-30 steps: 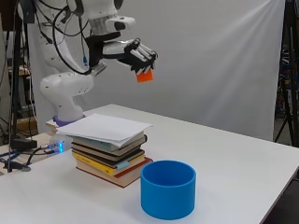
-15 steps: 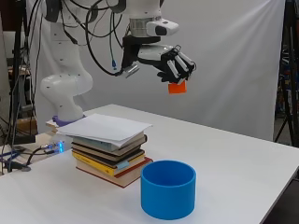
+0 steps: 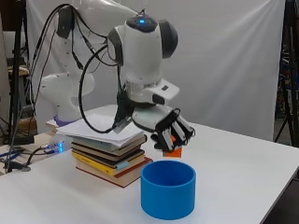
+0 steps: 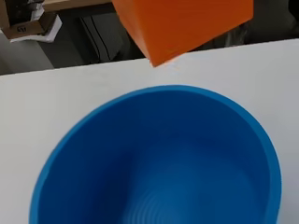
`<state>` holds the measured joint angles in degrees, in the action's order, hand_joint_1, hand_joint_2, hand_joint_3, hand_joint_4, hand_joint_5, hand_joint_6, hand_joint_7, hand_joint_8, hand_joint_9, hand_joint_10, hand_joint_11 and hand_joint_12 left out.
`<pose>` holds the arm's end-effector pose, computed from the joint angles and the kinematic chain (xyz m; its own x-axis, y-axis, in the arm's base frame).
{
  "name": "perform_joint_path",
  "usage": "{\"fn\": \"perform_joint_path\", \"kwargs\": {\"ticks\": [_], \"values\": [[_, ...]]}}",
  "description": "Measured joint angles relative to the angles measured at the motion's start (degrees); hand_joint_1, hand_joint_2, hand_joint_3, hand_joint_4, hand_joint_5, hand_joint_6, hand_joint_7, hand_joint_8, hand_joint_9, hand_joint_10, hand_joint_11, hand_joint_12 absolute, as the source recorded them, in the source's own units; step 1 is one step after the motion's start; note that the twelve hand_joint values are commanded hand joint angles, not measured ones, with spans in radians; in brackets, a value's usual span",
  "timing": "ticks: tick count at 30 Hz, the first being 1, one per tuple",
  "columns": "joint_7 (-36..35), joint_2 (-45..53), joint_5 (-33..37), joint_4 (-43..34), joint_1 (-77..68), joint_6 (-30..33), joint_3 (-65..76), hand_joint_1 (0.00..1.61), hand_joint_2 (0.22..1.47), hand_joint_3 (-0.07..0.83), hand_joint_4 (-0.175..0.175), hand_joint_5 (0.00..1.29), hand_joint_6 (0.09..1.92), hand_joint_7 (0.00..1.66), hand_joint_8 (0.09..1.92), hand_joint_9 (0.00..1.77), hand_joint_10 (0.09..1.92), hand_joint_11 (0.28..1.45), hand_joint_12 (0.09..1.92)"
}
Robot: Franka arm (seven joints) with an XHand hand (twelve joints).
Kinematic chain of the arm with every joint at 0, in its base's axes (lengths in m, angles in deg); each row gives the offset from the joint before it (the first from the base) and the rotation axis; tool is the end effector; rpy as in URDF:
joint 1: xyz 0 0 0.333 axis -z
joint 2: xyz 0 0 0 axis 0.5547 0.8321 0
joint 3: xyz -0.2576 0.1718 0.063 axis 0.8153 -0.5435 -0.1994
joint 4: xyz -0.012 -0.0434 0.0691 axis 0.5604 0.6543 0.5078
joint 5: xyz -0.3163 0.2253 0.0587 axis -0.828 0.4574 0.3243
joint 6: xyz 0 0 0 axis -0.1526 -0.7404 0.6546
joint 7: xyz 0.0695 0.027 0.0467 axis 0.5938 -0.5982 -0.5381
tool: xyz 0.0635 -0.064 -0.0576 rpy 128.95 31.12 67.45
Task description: Teleoperate dual arm-hand system to pick and place objects
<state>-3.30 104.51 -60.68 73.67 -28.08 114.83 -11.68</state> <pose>0.6247 -0.2244 0.4268 0.6070 0.7912 0.0750 0.7831 -0.5794 -0.2258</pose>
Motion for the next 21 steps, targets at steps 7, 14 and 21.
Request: {"fn": "perform_joint_path", "kwargs": {"ticks": [7,14,21], "values": [[-3.15,11.65,0.94,-9.37,5.51,-0.97,-2.2,0.94,1.21,-0.001,0.175,0.79,1.27,1.28,1.92,1.56,1.92,1.12,1.85],[-11.81,13.18,0.01,-9.55,6.35,-0.18,-3.74,0.93,1.22,0.002,0.175,0.77,1.31,1.19,1.92,1.49,1.92,1.08,1.85],[-15.58,8.35,-0.7,-2.37,6.38,2.87,-4.83,0.92,1.23,0.001,0.175,0.76,1.34,0.98,1.88,1.32,1.92,0.98,1.88]]}}
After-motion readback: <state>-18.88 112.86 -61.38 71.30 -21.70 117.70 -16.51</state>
